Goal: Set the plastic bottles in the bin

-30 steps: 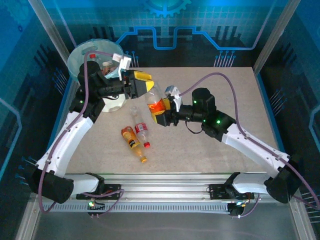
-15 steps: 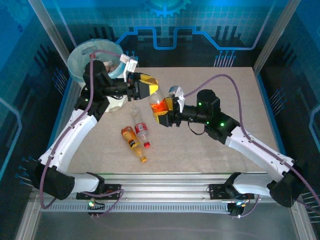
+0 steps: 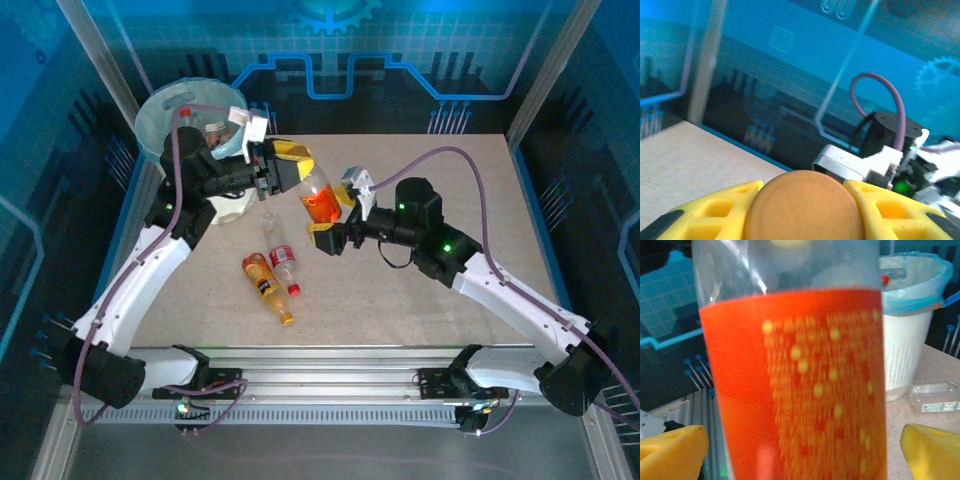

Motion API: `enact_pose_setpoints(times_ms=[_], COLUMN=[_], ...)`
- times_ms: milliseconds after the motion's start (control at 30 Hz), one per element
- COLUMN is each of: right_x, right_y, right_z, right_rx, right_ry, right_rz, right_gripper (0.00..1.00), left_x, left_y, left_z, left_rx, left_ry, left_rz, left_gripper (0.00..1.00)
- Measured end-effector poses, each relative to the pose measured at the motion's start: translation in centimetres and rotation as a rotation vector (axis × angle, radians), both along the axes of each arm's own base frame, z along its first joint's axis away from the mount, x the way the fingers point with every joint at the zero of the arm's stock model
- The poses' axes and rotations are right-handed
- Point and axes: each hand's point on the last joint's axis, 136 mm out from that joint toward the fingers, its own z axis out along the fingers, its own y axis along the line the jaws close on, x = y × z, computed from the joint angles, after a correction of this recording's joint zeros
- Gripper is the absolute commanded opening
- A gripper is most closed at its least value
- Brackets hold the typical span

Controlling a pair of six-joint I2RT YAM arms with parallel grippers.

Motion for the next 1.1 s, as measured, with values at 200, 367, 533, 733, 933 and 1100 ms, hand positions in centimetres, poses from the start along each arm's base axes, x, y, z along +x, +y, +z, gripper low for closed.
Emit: enact_pose_setpoints(times_ms=[200, 367, 533, 733, 933, 1100], right_x=[1.0, 2.1, 2.4, 2.7, 3.1, 2.6], right_y=[0.0, 0.3, 0.4, 0.7, 1.8, 2.9], right_z=[0.5, 0.8, 0.0, -0.7, -1.1, -1.1], right_rx=[-0.013, -0.032, -0.053, -0.076, -0.090, -0.096], right_ry=[0.009, 0.021, 0.043, 0.074, 0.112, 0.123], right_rz=[-0.040, -0.067, -0.076, -0.075, -0.042, -0.005], right_gripper=[1.00, 1.00, 1.00, 1.00, 1.00, 1.00], left_x=[1.2, 4.1, 6.9, 7.8, 9.1, 13.1], left_y=[3.2, 9.0, 17.4, 25.3, 31.9, 36.1], left_z=[1.4, 3.2, 3.1, 3.6, 4.1, 1.0], left_rx=[-0.030, -0.072, -0.076, -0.015, 0.033, 0.112], left_ry=[-0.112, -0.135, -0.068, -0.055, -0.048, 0.031], left_rz=[0.248, 0.600, 0.997, 1.300, 1.521, 1.611], left_gripper=[0.00, 0.00, 0.00, 0.00, 0.00, 0.00])
